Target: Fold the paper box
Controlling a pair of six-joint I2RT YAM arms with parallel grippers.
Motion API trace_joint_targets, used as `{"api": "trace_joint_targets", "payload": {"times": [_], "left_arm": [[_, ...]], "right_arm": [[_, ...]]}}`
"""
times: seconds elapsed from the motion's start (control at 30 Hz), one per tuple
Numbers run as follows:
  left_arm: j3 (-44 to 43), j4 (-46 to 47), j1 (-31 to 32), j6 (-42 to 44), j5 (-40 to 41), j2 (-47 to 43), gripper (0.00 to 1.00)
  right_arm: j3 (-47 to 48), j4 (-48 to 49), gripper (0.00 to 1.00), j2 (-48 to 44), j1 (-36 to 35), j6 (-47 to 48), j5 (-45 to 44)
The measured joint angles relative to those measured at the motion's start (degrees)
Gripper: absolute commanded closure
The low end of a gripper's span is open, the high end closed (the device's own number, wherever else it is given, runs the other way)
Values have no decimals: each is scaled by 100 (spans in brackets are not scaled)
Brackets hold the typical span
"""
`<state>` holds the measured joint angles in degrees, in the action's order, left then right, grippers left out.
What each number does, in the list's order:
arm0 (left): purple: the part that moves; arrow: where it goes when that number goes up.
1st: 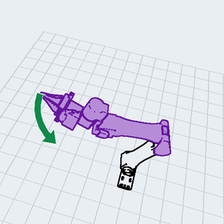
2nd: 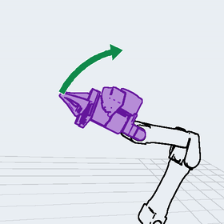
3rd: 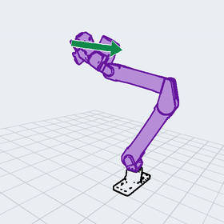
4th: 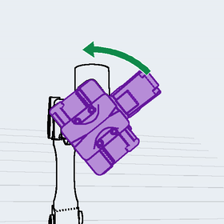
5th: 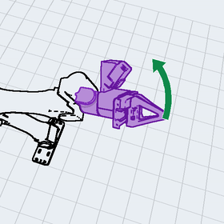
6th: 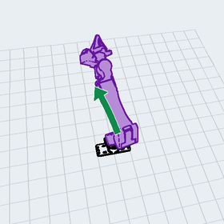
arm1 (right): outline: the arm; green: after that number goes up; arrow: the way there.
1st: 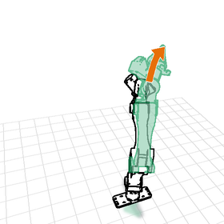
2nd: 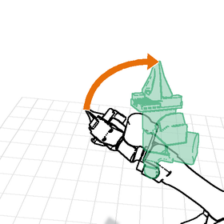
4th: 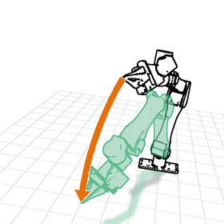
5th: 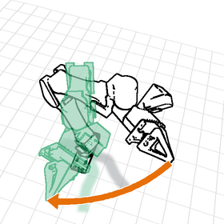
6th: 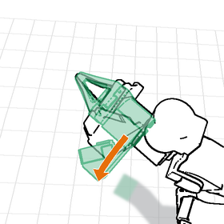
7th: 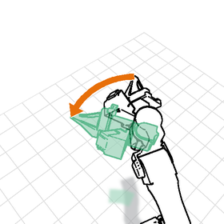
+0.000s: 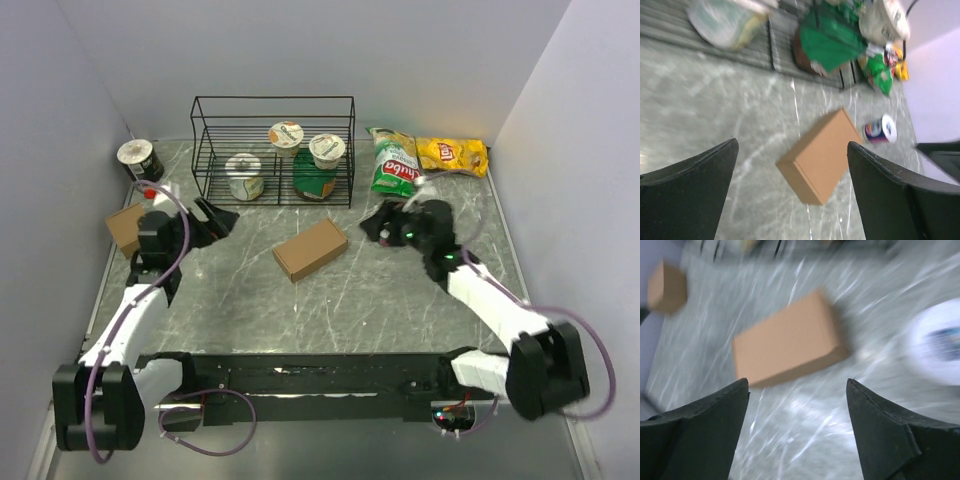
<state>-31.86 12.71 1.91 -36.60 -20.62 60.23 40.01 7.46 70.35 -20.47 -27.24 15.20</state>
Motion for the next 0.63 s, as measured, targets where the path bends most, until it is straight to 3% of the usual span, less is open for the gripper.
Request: {"api": "trace_joint_targets", "payload": {"times": [0.17, 0.33, 0.47, 0.63], "left_arm": [[-612, -691, -369, 319, 15, -391, 4], [-1303, -1231, -374, 782, 109, -658, 4], [-1423, -1379, -374, 1078, 317, -1062, 4], [-1423, -1480, -374, 1224, 533, -1209, 4]], "right_arm": [[-92, -291, 1, -1419, 776, 463, -413], [-352, -352, 0, -2820, 852, 922, -1019], [-586, -337, 0, -3390, 852, 1182, -1471], [-643, -409, 0, -3427, 852, 1351, -1801]]}}
